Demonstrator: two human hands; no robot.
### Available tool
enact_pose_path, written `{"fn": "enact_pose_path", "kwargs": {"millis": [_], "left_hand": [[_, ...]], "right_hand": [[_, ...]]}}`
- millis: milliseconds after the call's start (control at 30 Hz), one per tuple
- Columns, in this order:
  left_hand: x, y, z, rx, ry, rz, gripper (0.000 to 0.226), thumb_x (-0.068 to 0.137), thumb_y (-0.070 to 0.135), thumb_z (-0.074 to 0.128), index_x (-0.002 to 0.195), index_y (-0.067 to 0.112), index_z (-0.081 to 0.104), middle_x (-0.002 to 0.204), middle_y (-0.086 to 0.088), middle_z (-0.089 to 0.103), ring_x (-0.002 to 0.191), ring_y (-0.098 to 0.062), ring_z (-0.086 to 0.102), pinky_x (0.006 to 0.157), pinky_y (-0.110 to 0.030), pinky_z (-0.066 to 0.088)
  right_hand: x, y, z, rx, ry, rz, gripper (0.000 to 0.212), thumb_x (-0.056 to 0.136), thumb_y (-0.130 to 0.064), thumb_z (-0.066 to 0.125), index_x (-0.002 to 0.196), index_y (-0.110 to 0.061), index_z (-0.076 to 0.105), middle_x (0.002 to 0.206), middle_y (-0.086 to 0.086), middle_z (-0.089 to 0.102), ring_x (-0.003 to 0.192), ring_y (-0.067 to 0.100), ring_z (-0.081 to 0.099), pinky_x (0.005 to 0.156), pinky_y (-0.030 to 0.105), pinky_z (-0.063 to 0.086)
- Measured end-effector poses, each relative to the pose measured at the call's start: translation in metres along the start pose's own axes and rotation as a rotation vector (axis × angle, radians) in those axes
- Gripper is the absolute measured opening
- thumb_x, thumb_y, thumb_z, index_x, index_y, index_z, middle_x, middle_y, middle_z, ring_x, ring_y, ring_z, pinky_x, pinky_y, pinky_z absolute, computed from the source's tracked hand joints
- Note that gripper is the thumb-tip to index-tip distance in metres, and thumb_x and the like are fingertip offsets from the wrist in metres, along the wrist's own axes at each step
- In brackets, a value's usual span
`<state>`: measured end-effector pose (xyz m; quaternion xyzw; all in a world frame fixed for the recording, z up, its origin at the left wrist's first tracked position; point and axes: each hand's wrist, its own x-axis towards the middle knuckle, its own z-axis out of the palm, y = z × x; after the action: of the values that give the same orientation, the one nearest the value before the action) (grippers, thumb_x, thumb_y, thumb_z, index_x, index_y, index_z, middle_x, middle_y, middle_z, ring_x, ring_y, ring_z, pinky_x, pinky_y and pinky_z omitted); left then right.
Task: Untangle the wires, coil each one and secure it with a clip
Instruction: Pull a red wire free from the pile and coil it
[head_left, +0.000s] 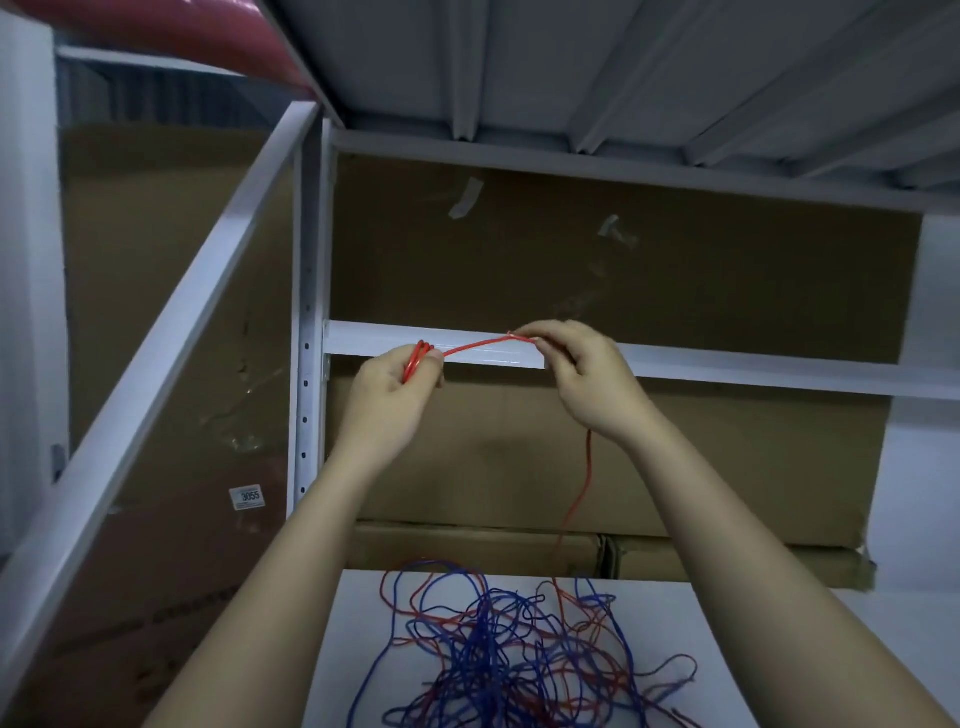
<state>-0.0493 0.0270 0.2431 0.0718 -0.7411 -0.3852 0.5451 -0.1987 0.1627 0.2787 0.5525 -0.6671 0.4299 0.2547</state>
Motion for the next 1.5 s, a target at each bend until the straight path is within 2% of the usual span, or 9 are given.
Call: {"fn": "enact_pose_path", "kwargs": {"millis": [167, 267, 433, 633, 800, 1000, 1133, 1367, 1500], "left_hand": [[0.038, 0.028, 0.010, -0.002, 0.046, 0.034, 0.032, 0.097, 0.025, 0.050, 0.066, 0.016, 0.054, 0.053, 0.006, 0.040, 0.048, -0.003, 0.035, 0.050, -0.021, 0.029], [0.050, 0.046, 0.008, -0.028, 0.079, 0.113, 0.033, 0.097, 0.024, 0.050, 0.065, 0.018, 0.055, 0.056, 0.003, 0.043, 0.051, -0.004, 0.039, 0.051, -0.020, 0.030], [0.030, 0.027, -0.001, -0.074, -0.009, 0.031, 0.034, 0.098, 0.024, 0.049, 0.065, 0.014, 0.051, 0.052, 0.004, 0.037, 0.050, -0.010, 0.033, 0.050, -0.026, 0.026], [-0.012, 0.008, -0.001, -0.772, -0.448, -0.253, 0.034, 0.095, 0.030, 0.040, 0.065, 0.014, 0.048, 0.042, 0.007, 0.027, 0.034, -0.005, 0.019, 0.040, -0.020, 0.014], [-0.025, 0.001, 0.018, -1.065, -0.355, -0.311, 0.023, 0.093, 0.028, 0.042, 0.086, 0.009, 0.052, 0.051, 0.005, 0.037, 0.040, -0.004, 0.032, 0.044, -0.016, 0.029], [-0.032, -0.011, 0.030, -0.826, -0.194, -0.354, 0.015, 0.103, 0.015, 0.035, 0.099, 0.012, 0.049, 0.067, 0.003, 0.056, 0.056, -0.008, 0.053, 0.060, -0.022, 0.042], [-0.029, -0.033, 0.034, -0.348, -0.102, -0.199, 0.012, 0.104, 0.015, 0.032, 0.098, 0.020, 0.041, 0.081, 0.002, 0.058, 0.061, -0.003, 0.059, 0.071, -0.021, 0.048], [-0.043, -0.058, 0.031, 0.347, -0.490, -0.082, 0.022, 0.102, 0.036, 0.035, 0.099, 0.016, 0.043, 0.081, 0.007, 0.057, 0.073, -0.005, 0.056, 0.069, -0.031, 0.041], [-0.053, -0.058, 0.029, 0.261, -0.534, -0.090, 0.045, 0.101, 0.045, 0.023, 0.091, 0.014, 0.055, 0.065, 0.006, 0.053, 0.058, -0.002, 0.050, 0.065, -0.026, 0.036]], "right_hand": [[0.046, -0.024, -0.030, -0.198, 0.085, -0.024, 0.021, 0.094, -0.040, 0.055, 0.110, -0.032, 0.067, 0.091, -0.003, 0.047, 0.089, 0.013, 0.050, 0.074, 0.030, 0.042], [0.064, -0.041, -0.050, -0.104, 0.150, -0.055, 0.019, 0.095, -0.036, 0.055, 0.106, -0.031, 0.069, 0.094, -0.009, 0.058, 0.092, 0.009, 0.054, 0.078, 0.029, 0.044], [0.041, -0.031, -0.039, 0.170, -0.048, 0.025, 0.012, 0.093, -0.023, 0.061, 0.086, -0.029, 0.068, 0.074, -0.018, 0.063, 0.070, -0.008, 0.055, 0.070, 0.015, 0.042], [-0.004, -0.006, 0.007, 0.382, -0.101, 0.148, 0.020, 0.095, -0.012, 0.056, 0.079, -0.019, 0.067, 0.058, -0.020, 0.058, 0.057, -0.006, 0.048, 0.058, 0.008, 0.035], [-0.041, 0.006, 0.059, 0.541, -0.224, 0.287, 0.022, 0.098, -0.010, 0.051, 0.079, -0.018, 0.061, 0.062, -0.003, 0.050, 0.046, -0.003, 0.040, 0.049, 0.012, 0.031], [-0.078, 0.001, 0.085, 0.586, -0.377, 0.371, 0.022, 0.102, -0.008, 0.038, 0.112, -0.007, 0.058, 0.062, 0.005, 0.056, 0.039, 0.004, 0.039, 0.043, 0.014, 0.033], [-0.097, 0.001, 0.085, 0.395, -0.498, 0.327, 0.024, 0.102, -0.015, 0.042, 0.113, -0.005, 0.060, 0.059, -0.001, 0.057, 0.045, 0.001, 0.044, 0.048, 0.012, 0.033], [-0.095, 0.003, 0.053, 0.099, -0.427, 0.118, 0.014, 0.091, -0.019, 0.062, 0.080, -0.027, 0.065, 0.055, -0.008, 0.048, 0.048, 0.005, 0.038, 0.048, 0.017, 0.030], [-0.083, 0.012, 0.046, 0.253, -0.265, 0.141, 0.006, 0.085, -0.011, 0.070, 0.088, -0.012, 0.066, 0.066, -0.004, 0.051, 0.059, 0.004, 0.042, 0.059, 0.016, 0.036]]}}
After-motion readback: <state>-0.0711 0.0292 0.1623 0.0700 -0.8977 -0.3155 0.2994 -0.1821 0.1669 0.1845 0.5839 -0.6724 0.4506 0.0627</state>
